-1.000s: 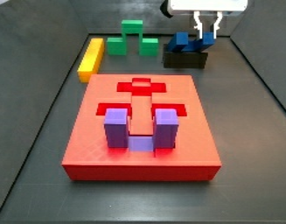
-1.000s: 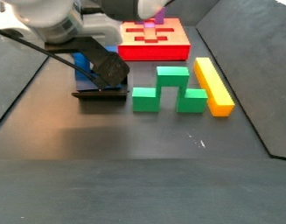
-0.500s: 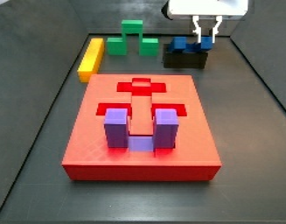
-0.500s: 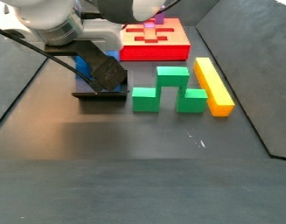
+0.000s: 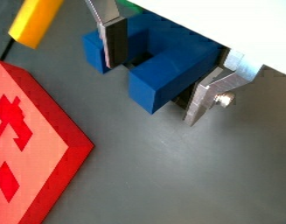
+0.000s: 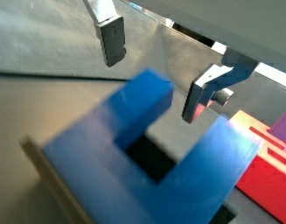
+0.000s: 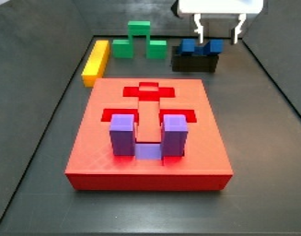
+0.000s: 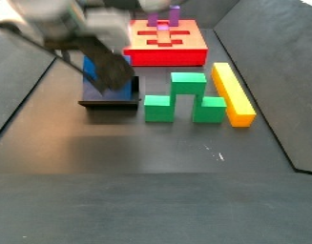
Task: Pick up the blue object. Move up. Place the blue object on the fixture. Regrasp the blue object. Move to above the board. Insert the blue object.
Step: Regrasp the blue object.
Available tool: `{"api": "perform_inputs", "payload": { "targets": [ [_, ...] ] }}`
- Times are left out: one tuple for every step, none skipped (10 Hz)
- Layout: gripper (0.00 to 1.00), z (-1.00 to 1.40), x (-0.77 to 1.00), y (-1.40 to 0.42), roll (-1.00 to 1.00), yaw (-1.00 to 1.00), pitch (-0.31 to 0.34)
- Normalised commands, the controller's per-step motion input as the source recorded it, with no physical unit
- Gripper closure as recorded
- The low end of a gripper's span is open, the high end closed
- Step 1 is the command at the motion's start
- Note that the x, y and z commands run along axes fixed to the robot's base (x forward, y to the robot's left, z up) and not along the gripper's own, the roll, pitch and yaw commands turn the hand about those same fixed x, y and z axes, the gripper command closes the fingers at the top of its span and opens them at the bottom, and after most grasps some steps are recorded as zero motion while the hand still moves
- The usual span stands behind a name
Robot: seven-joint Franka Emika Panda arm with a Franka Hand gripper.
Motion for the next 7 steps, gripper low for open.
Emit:
{"api": "perform_inputs", "payload": {
  "targets": [
    [0.0, 0.77, 0.11, -0.09, 0.89, 0.01, 0.12],
    [0.0, 0.71, 0.13, -0.12, 0.94, 0.02, 0.131],
    [0.0, 0.56, 0.12, -0.18, 0.97, 0.07, 0.097],
    [0.0, 0.47, 0.17, -0.3, 1.0, 0.12, 0.094],
    [0.0, 0.42, 0.2, -0.32, 1.0, 0.12, 0.106],
    [0.0, 0.38, 0.21, -0.3, 1.0, 0.13, 0.123],
    [0.0, 0.36, 0.21, -0.29, 1.0, 0.12, 0.134]
  ]
}}
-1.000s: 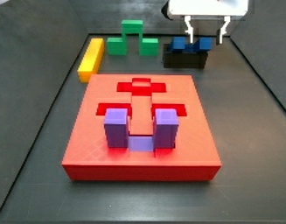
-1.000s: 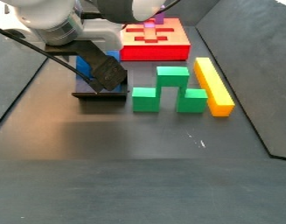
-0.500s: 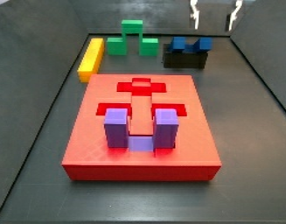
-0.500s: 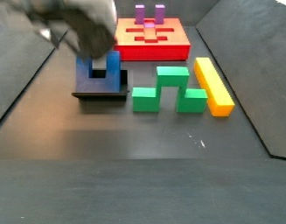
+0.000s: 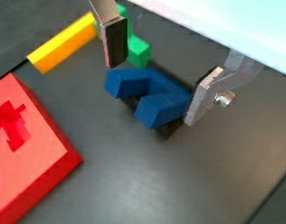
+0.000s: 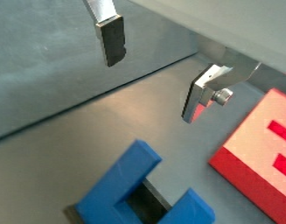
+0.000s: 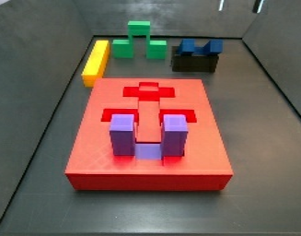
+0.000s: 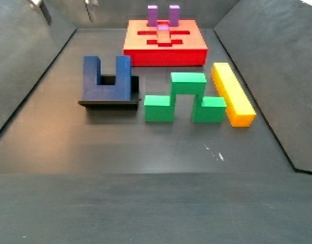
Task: Pick up the blue object. Move up. Place the blue object on the fixture. Regrasp the blue object. Move to above the board. Insert the blue object.
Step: Regrasp the blue object.
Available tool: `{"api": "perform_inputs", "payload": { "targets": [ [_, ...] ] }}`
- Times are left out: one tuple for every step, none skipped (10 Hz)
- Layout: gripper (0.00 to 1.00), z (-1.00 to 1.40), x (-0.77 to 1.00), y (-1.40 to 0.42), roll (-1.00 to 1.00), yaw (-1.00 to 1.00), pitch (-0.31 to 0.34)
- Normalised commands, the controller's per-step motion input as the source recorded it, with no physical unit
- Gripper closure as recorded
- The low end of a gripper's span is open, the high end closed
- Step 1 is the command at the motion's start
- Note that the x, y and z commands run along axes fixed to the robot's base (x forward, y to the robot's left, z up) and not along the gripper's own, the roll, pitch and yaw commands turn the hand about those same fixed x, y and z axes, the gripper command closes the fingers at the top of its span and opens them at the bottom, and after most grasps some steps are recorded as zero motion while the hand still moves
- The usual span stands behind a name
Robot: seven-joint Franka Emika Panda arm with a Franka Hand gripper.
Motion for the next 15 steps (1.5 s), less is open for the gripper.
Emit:
{"api": "perform_inputs", "payload": {
  "targets": [
    [0.0, 0.33, 0.21, -0.27, 1.0, 0.13, 0.146],
    [0.0, 0.31, 0.23, -0.29, 1.0, 0.12, 0.134],
    [0.0, 0.29, 0.24, -0.31, 1.0, 0.12, 0.117],
    [0.0, 0.28, 0.26, -0.39, 1.0, 0.09, 0.069],
    [0.0, 0.25, 0.28, -0.41, 1.0, 0.08, 0.04],
    [0.0, 0.18, 0.31, -0.45, 1.0, 0.07, 0.0],
    [0.0, 0.11, 0.34, -0.47, 1.0, 0.04, 0.0],
    [0.0, 0.06, 0.38, -0.46, 1.0, 0.04, -0.011],
    [0.0, 0.01, 0.44, -0.45, 1.0, 0.02, -0.02],
    [0.0, 0.0, 0.49, -0.43, 1.0, 0.01, -0.031],
    [0.0, -0.07, 0.61, -0.4, 0.91, 0.0, -0.04],
    [0.0, -0.18, 0.75, -0.37, 0.75, 0.0, -0.026],
    [0.0, -0.23, 0.85, -0.25, 0.62, 0.0, -0.02],
    [0.0, -0.19, 0.95, -0.11, 0.59, 0.0, 0.0],
    [0.0, -0.15, 0.99, 0.0, 0.5, 0.0, 0.0]
  ]
}}
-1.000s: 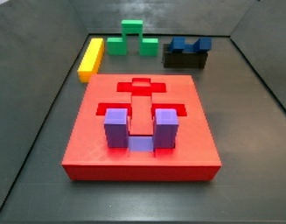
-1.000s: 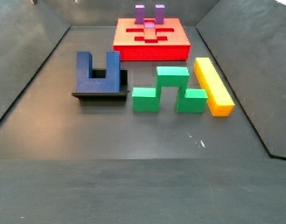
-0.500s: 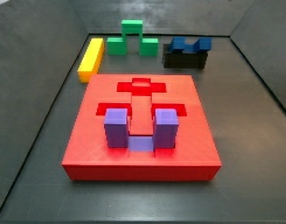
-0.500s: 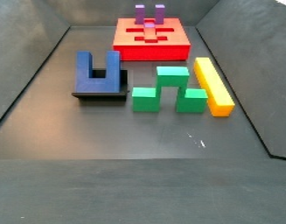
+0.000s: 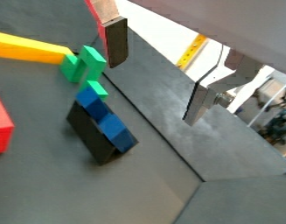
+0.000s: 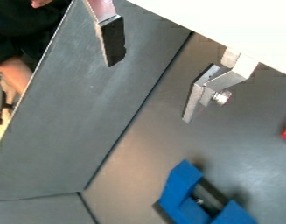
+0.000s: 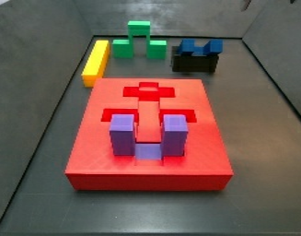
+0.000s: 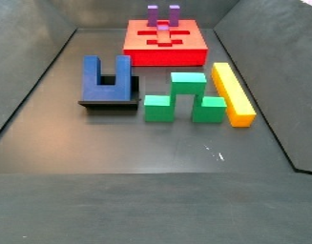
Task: Pick up the blue object. Move up. Place the blue object on the fixture. Regrasp the blue object. Move to above the board. Insert the blue object.
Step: Regrasp the blue object.
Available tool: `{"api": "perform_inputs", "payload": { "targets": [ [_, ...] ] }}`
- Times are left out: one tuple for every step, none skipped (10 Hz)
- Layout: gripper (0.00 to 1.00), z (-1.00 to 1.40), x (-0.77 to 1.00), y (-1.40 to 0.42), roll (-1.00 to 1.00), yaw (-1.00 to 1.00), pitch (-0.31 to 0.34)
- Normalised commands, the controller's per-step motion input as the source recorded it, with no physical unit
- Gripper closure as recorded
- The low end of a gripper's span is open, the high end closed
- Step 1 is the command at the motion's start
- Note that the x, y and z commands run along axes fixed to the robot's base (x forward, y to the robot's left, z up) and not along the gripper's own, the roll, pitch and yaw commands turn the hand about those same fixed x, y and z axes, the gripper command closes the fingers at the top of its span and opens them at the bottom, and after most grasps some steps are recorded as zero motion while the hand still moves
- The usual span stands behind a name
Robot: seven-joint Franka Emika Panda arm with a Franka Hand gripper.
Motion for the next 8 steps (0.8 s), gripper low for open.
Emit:
{"api": "perform_inputs", "payload": {
  "targets": [
    [0.0, -0.13, 0.95, 0.0, 0.56, 0.03, 0.0],
    [0.0, -0.23, 0.83, 0.02, 0.66, 0.09, 0.0],
    [0.0, -0.3, 0.55, 0.22, 0.5, 0.26, 0.003],
    [0.0, -0.29, 0.4, 0.35, 0.2, 0.47, 0.02],
    [0.0, -0.32, 0.29, 0.28, 0.12, 0.56, 0.0],
    [0.0, -0.3, 0.25, 0.27, 0.13, 0.6, 0.0],
    [0.0, -0.34, 0.24, 0.28, 0.23, 0.6, 0.063],
    [0.0, -0.4, 0.16, 0.29, 0.35, 0.56, 0.157]
  ]
}}
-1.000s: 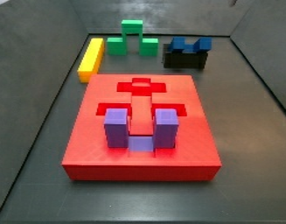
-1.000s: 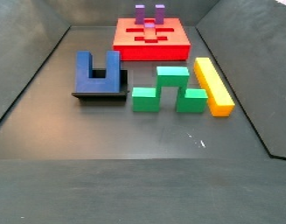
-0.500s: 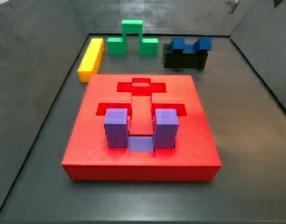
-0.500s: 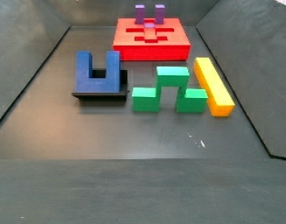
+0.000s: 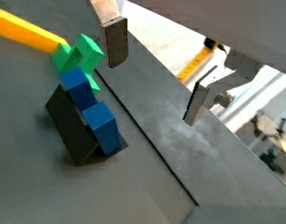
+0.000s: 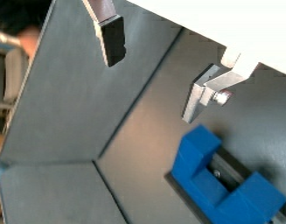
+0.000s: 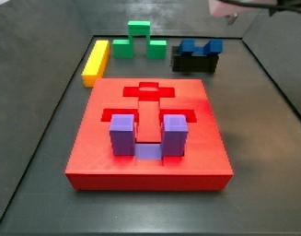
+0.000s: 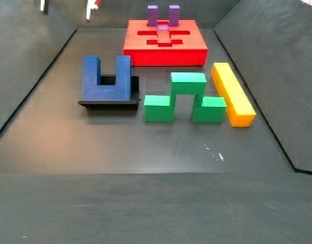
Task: Pick up the blue object. Move up. Place the blue object on the fixture. Regrasp the blue object. Move to above the board. Insert the blue object.
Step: Regrasp the blue object.
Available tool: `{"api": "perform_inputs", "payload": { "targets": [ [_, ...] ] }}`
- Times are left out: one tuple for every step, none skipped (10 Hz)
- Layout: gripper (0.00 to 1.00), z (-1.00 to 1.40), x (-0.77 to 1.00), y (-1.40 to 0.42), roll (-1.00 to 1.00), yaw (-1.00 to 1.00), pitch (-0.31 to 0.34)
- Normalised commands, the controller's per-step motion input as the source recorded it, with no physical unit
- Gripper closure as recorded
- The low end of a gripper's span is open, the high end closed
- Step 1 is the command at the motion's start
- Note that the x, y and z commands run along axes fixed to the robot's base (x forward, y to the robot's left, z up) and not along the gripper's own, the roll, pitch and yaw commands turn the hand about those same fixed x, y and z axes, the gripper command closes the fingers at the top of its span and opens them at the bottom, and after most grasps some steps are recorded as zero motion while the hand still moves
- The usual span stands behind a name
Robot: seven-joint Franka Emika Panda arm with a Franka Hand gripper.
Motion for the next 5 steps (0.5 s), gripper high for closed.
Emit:
{"api": "perform_inputs", "payload": {
  "targets": [
    [0.0, -0.43, 0.01, 0.31, 0.38, 0.47, 0.214],
    [0.0, -0.43, 0.0, 0.24, 0.33, 0.32, 0.189],
    [0.0, -0.42, 0.0, 0.08, 0.36, 0.12, 0.16],
    [0.0, -0.41, 0.0, 0.01, 0.24, 0.07, 0.169],
    [0.0, -0.39, 0.0, 0.04, 0.33, 0.09, 0.203]
  ]
}}
